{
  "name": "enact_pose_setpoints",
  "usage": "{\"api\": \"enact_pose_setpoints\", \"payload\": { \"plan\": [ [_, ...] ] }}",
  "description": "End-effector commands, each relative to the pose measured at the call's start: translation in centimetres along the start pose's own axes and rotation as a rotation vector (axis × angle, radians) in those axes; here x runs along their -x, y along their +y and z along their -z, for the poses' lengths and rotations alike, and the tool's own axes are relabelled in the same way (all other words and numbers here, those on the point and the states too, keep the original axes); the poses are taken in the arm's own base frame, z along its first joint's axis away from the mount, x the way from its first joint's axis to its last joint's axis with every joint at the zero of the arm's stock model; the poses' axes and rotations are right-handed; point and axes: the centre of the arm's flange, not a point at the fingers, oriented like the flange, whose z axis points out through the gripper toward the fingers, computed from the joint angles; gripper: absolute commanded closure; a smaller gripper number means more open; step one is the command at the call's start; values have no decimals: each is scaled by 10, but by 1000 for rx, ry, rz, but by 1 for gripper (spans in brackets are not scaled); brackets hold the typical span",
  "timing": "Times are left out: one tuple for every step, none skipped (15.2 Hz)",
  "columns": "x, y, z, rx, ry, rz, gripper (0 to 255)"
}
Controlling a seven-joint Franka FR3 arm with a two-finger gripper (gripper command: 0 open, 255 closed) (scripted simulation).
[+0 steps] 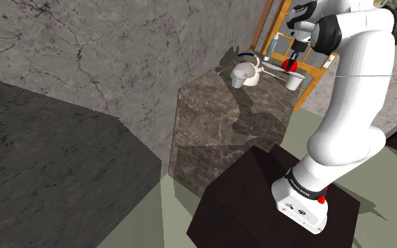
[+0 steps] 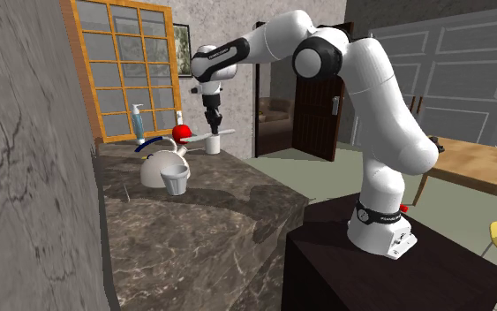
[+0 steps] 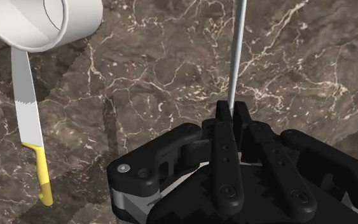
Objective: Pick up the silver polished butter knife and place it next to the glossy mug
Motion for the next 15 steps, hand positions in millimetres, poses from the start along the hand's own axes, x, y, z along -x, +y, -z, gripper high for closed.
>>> {"api": "enact_pose_setpoints", "payload": {
  "plan": [
    [-1,2,-10,1,0,0,255],
    [-1,2,-16,1,0,0,255],
    [-1,2,-21,1,0,0,255],
    [-2,2,-26,1,0,0,255],
    [-2,2,-31,1,0,0,255],
    [-2,2,-37,1,0,0,255],
    [-2,2,-42,1,0,0,255],
    [-3,2,-47,1,0,0,255],
    [-3,2,-52,1,0,0,255],
    [-3,2,-58,1,0,0,255],
    [-3,2,-63,1,0,0,255],
    [-4,2,-68,1,0,0,255],
    [-4,2,-74,1,0,0,255],
    [-4,2,-79,1,0,0,255],
    [-5,2,-84,1,0,0,255]
  ]
}}
